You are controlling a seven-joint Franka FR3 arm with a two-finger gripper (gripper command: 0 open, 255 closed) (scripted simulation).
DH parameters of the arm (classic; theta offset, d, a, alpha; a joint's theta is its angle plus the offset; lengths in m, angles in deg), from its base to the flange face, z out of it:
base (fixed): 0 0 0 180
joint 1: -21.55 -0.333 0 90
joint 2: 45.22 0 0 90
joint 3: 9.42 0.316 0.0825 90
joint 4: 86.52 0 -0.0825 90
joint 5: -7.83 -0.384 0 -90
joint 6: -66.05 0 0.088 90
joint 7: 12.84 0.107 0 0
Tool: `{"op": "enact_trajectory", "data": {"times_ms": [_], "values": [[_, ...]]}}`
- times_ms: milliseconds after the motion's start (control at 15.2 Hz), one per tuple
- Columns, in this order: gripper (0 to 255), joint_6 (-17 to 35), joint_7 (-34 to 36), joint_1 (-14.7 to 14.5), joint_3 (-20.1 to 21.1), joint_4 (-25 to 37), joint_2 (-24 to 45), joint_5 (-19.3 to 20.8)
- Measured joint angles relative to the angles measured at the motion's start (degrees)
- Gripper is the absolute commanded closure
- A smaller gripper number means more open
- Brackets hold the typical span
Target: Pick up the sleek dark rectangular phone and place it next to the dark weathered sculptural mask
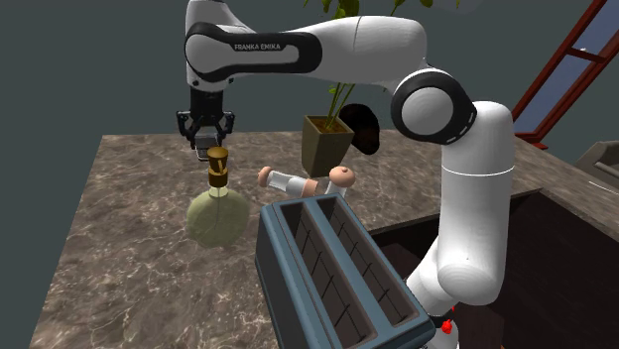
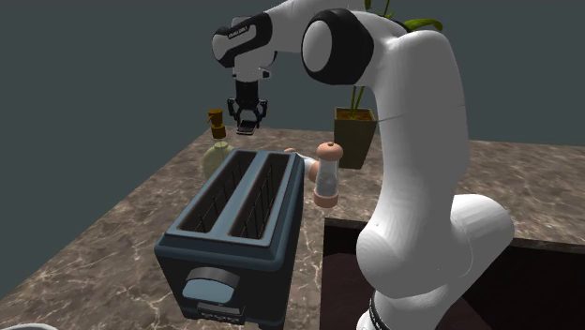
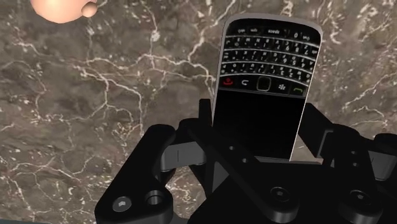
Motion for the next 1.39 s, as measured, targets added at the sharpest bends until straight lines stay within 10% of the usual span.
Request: {"op": "enact_trajectory", "data": {"times_ms": [1386], "values": [[255, -18.0, 0.6, -1.6, 0.1, 21.5, 3.4, 0.6]]}}
